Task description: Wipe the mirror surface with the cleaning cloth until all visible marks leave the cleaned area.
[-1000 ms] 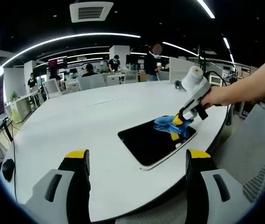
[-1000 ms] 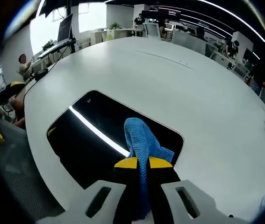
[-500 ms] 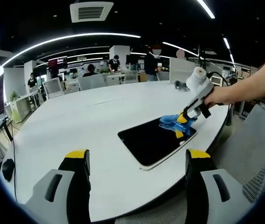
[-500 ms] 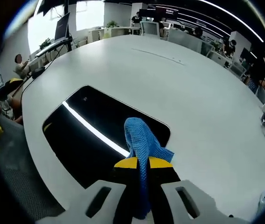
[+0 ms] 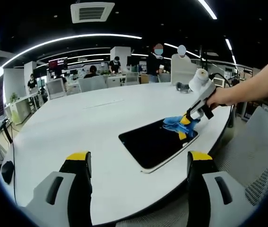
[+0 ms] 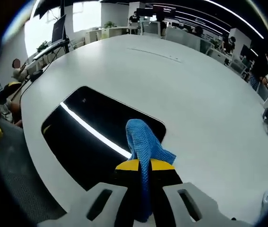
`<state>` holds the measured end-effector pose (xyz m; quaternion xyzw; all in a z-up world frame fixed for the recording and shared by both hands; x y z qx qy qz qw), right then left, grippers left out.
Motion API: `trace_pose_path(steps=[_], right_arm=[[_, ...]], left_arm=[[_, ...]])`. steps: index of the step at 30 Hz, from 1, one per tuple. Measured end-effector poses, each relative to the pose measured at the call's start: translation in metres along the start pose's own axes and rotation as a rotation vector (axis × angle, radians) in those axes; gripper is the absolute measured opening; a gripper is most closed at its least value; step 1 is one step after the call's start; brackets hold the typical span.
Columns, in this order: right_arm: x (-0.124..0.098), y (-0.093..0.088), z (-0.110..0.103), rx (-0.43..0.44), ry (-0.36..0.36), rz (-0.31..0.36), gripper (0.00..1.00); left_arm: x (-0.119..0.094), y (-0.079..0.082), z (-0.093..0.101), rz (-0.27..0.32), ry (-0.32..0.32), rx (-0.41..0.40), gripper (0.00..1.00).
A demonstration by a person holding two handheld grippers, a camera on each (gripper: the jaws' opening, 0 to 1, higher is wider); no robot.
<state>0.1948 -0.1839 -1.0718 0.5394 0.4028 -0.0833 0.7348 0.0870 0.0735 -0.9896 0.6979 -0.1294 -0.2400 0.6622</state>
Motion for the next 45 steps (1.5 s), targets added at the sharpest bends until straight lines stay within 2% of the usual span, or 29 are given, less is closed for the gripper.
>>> trace_pose_path(steps=[16, 19, 45], right_arm=[[-0.002, -0.001, -0.008, -0.034, -0.006, -0.015, 0.00], [-0.004, -0.003, -0.010, -0.064, -0.011, 0.000, 0.00], [-0.027, -0.020, -0.033, -0.074, 0.041, 0.033, 0.00]], left_arm=[[0.000, 0.000, 0.000, 0.001, -0.003, -0.001, 0.81], [0.000, 0.000, 0.000, 0.001, -0.002, -0.002, 0.80], [0.001, 0.000, 0.001, 0.002, -0.006, -0.003, 0.80]])
Point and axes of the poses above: the point that each gripper's makers call its tool centre point, and the gripper's own axes: x roughly forward along the fingers, z roughly to its right, y roughly out of its top, the point moved 2 cm from there along -x, roughly backward along the fingers, and after that the axes turned 10 degrees about z, right-handed, at the moved point
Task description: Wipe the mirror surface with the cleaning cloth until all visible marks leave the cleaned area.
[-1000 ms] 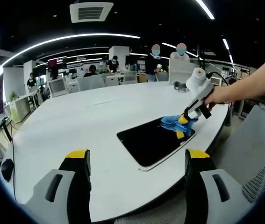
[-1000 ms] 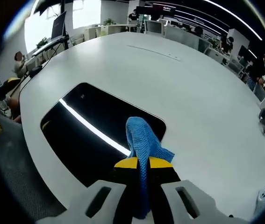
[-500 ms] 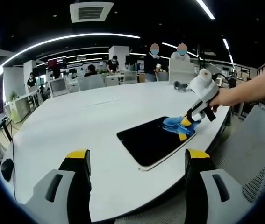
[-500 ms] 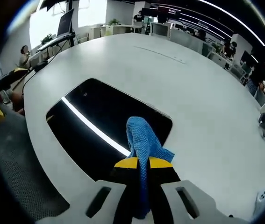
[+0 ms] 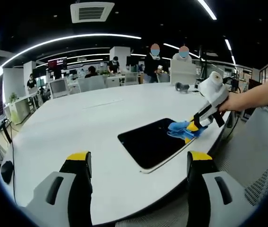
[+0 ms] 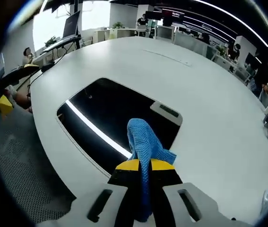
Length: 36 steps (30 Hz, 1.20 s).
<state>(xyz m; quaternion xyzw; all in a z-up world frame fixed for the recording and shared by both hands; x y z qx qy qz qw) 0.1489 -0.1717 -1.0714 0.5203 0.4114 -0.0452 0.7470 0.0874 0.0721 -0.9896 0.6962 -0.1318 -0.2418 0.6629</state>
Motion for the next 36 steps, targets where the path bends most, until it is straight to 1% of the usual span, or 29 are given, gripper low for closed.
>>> trace_pose_path(steps=[5, 18, 28, 33, 36], right_arm=[[-0.004, -0.003, -0.006, -0.014, 0.009, 0.002, 0.00], [-0.010, -0.006, -0.014, -0.021, 0.011, 0.011, 0.00], [-0.010, -0.006, -0.015, -0.042, -0.007, 0.030, 0.00], [-0.011, -0.006, -0.014, -0.024, -0.010, 0.046, 0.00], [-0.010, -0.007, -0.014, -0.027, -0.012, 0.051, 0.00]], left_arm=[[0.000, 0.001, 0.000, 0.003, 0.002, 0.000, 0.80], [-0.001, 0.001, 0.000, 0.004, 0.003, -0.001, 0.80], [-0.001, 0.001, 0.000, 0.004, 0.001, -0.002, 0.79], [-0.001, 0.001, 0.000, 0.005, -0.001, -0.003, 0.79], [-0.001, 0.001, 0.001, 0.005, -0.002, -0.002, 0.79]])
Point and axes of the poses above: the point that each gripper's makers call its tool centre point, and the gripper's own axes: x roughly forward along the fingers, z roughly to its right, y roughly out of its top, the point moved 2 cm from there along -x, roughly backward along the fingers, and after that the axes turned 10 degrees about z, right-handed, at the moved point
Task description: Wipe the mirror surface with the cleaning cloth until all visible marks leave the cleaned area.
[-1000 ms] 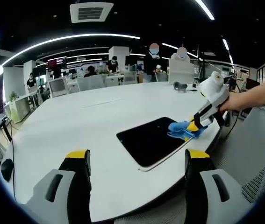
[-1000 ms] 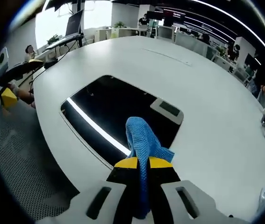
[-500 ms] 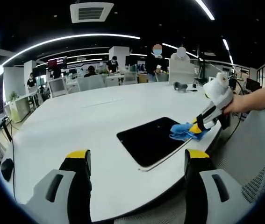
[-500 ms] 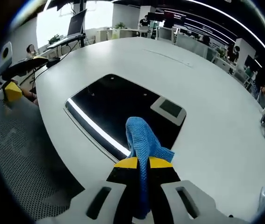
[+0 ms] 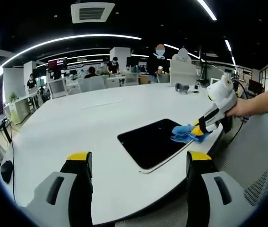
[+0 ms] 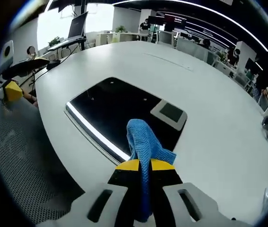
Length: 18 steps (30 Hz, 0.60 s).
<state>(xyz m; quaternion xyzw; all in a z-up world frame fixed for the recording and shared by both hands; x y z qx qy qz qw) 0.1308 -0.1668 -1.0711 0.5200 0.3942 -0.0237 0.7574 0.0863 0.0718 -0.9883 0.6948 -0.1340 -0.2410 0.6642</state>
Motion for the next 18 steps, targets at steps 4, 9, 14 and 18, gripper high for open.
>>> trace_pose_path(steps=[4, 9, 14, 18], right_arm=[[0.0003, 0.0003, -0.0003, -0.016, -0.011, 0.004, 0.00], [0.0012, 0.0017, -0.0023, -0.054, -0.013, 0.000, 0.00], [0.0017, 0.0011, -0.0018, -0.061, -0.014, 0.001, 0.00], [0.0051, 0.0045, -0.0067, -0.050, 0.001, 0.012, 0.00]], left_arm=[[-0.0004, -0.0004, 0.0010, -0.002, -0.003, -0.001, 0.79], [0.0002, -0.0002, 0.0016, -0.002, -0.008, -0.002, 0.79], [0.0001, -0.0002, 0.0018, -0.002, -0.008, -0.002, 0.79], [0.0003, -0.0003, 0.0013, -0.003, -0.007, -0.003, 0.79]])
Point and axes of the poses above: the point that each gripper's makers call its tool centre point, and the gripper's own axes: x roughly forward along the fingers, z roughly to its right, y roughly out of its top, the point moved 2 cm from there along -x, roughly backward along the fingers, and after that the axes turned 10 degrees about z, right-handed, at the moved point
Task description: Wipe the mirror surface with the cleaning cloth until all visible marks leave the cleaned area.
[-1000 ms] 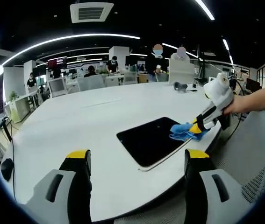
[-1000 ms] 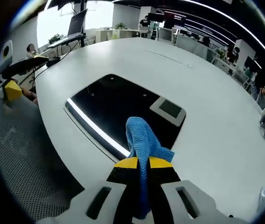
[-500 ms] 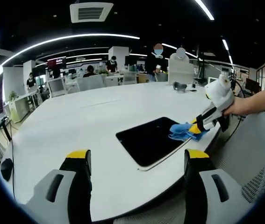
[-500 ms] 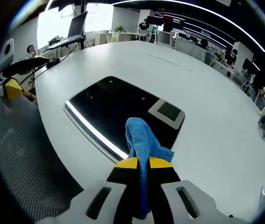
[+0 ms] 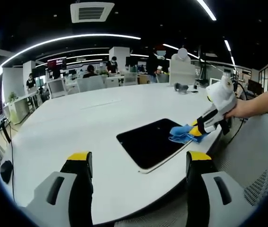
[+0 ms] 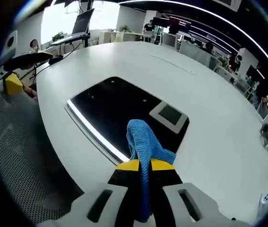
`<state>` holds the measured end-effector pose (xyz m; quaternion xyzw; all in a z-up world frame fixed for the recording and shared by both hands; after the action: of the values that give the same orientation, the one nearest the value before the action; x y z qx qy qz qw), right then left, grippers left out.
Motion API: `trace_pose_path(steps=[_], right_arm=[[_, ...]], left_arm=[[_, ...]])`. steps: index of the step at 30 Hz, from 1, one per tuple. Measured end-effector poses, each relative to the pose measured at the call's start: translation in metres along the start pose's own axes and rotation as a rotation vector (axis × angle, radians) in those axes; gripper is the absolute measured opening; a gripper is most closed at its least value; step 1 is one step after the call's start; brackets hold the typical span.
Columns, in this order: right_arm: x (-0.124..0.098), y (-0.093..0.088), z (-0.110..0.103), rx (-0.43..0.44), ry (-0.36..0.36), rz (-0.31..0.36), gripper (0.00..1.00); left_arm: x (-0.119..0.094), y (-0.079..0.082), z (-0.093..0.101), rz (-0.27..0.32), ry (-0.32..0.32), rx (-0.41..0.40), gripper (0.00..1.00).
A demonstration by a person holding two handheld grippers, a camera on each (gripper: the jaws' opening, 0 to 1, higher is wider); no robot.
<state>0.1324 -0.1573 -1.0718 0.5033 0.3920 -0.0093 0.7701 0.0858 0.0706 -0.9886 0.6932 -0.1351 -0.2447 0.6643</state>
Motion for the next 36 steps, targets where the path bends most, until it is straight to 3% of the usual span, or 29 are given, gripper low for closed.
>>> trace_pose_path(steps=[15, 36], right_arm=[[0.004, 0.005, -0.007, -0.005, 0.038, 0.010, 0.00], [0.026, 0.033, -0.046, -0.047, 0.118, 0.025, 0.00]], left_arm=[[0.000, 0.001, 0.000, 0.001, -0.004, -0.002, 0.78], [0.000, 0.002, -0.001, 0.007, 0.001, -0.004, 0.78]])
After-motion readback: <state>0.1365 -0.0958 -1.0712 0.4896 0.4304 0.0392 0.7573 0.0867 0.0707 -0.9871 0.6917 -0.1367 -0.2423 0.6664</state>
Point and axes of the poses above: the point that each gripper's makers call its tool centre point, and the gripper's own axes: x roughly forward along the fingers, z roughly to its right, y roughly out of its top, the point moved 2 cm from there along -x, roughly backward along the fingers, and after that the axes turned 10 degrees about z, right-handed, at the moved point
